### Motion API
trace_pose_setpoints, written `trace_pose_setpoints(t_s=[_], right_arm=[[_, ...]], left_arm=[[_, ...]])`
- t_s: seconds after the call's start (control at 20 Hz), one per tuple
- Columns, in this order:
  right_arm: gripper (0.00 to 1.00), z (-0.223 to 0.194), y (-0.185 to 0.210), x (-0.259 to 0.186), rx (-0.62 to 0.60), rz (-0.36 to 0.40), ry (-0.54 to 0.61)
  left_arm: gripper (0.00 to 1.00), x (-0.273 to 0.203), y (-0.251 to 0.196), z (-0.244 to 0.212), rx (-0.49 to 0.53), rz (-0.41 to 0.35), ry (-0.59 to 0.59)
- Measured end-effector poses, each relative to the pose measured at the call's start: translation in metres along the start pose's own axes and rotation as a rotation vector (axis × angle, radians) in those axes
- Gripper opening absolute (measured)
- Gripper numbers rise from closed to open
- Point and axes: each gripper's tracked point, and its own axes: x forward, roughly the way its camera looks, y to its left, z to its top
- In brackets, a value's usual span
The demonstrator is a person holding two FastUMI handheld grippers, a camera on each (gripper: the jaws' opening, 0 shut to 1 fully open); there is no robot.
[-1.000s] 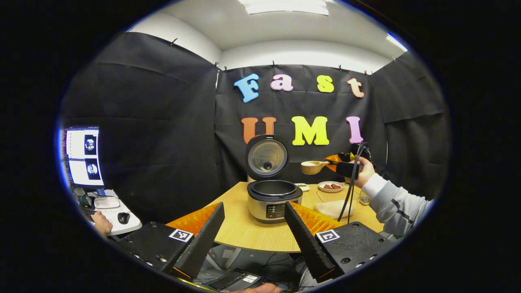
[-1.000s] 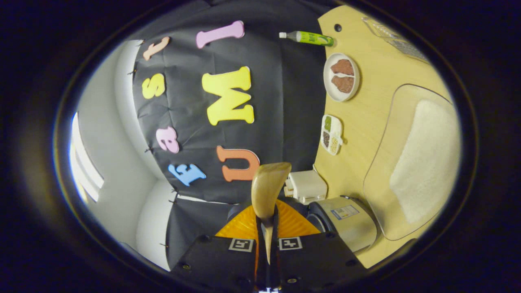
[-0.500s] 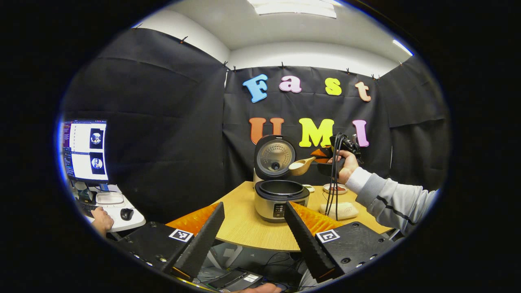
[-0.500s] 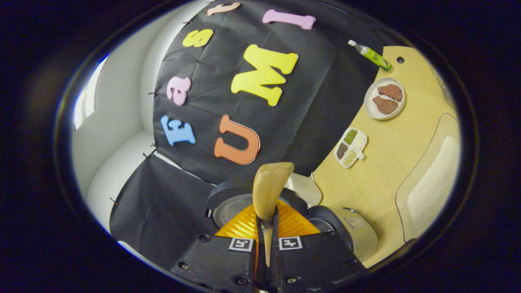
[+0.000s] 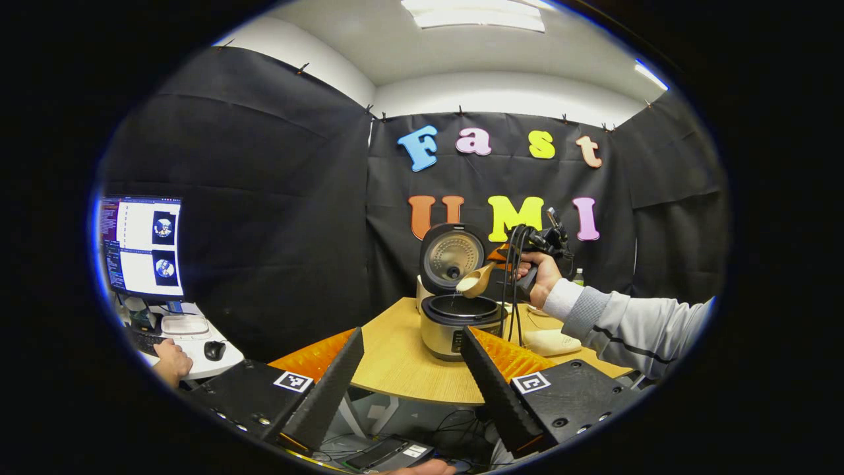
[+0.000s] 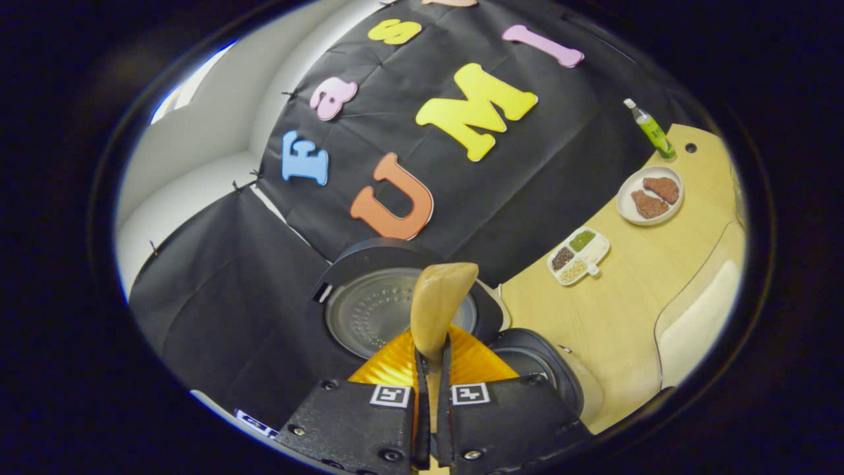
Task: Close the left gripper, press the button to open the rice cooker; take a wooden spoon from the chopstick holder with the right hand, scoop a spoonful of rice and pour it into the rice cooker, then put the wooden spoon back into the chopstick holder.
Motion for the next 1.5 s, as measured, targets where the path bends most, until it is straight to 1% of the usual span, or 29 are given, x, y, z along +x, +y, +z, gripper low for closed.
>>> trace_pose_setpoints(t_s=[0.2, 0.35, 0.55, 0.8, 0.9, 1.05, 1.2, 1.35, 1.5], right_arm=[[0.09, 0.001, 0.021, 0.005, -0.209, 0.011, -0.056], [0.09, -0.005, 0.037, 0.001, -0.327, 0.035, -0.072], [0.1, -0.007, 0.048, -0.004, -0.417, 0.043, -0.102], [0.1, -0.002, 0.039, -0.002, -0.515, 0.008, -0.109], [0.1, -0.001, 0.035, 0.0, -0.577, 0.0, -0.108], [0.1, -0.011, 0.033, 0.005, -0.72, 0.022, -0.059], [0.1, -0.018, 0.036, 0.002, -0.9, 0.039, -0.033], [0.1, -0.025, 0.039, -0.003, -1.041, 0.032, -0.022], [0.1, -0.02, 0.041, -0.011, -1.139, 0.003, -0.035]], left_arm=[[0.94, 0.0, 0.014, -0.007, -0.015, 0.028, 0.023], [0.95, 0.001, 0.019, -0.005, -0.037, 0.042, 0.021], [0.95, 0.004, 0.019, -0.011, -0.058, 0.043, 0.03], [0.94, 0.005, 0.017, -0.008, -0.055, 0.039, 0.025], [0.94, 0.005, 0.013, -0.008, -0.048, 0.032, 0.024], [0.94, 0.005, 0.012, -0.011, -0.034, 0.03, 0.029], [0.94, 0.006, 0.008, -0.014, -0.031, 0.025, 0.034], [0.95, 0.008, 0.006, -0.018, -0.034, 0.026, 0.045], [0.94, 0.009, 0.001, -0.017, -0.033, 0.025, 0.052]])
